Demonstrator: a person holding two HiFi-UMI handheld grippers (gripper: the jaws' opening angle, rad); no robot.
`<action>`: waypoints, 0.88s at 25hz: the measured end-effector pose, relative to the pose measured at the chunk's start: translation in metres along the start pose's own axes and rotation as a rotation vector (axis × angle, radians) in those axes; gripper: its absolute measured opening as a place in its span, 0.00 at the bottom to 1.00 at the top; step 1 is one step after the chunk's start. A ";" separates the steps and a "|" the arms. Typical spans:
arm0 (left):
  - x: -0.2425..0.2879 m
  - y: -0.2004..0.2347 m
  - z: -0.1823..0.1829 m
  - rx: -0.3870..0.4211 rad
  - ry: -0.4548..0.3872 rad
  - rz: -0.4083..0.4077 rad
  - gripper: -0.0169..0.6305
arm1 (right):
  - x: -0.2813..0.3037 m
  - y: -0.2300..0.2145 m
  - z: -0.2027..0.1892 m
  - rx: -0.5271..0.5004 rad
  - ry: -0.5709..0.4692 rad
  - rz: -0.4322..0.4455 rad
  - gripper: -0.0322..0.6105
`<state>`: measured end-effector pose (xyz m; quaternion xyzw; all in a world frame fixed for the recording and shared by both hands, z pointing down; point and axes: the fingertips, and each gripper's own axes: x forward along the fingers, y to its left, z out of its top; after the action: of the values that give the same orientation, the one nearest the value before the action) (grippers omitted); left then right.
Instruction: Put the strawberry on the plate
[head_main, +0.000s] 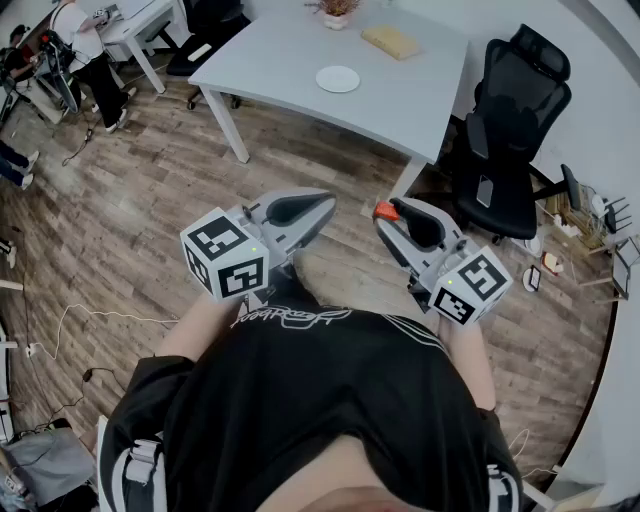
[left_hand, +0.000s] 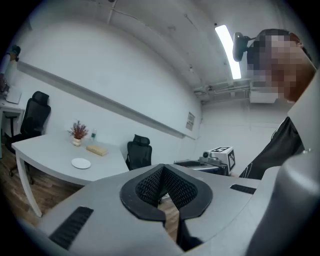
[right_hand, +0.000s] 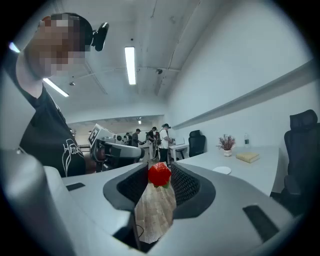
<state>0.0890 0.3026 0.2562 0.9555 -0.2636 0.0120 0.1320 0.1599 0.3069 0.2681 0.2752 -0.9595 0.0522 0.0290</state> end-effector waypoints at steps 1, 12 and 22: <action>0.000 0.000 -0.001 -0.003 0.000 -0.001 0.04 | 0.000 0.000 -0.001 0.001 0.000 0.000 0.26; 0.001 0.023 -0.009 -0.025 0.007 0.013 0.04 | 0.020 -0.012 -0.005 0.005 0.012 0.003 0.26; 0.004 0.094 -0.001 -0.049 -0.006 0.055 0.04 | 0.081 -0.054 -0.004 0.022 0.023 0.021 0.26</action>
<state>0.0445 0.2235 0.2809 0.9444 -0.2904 0.0061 0.1543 0.1195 0.2194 0.2836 0.2648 -0.9613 0.0661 0.0363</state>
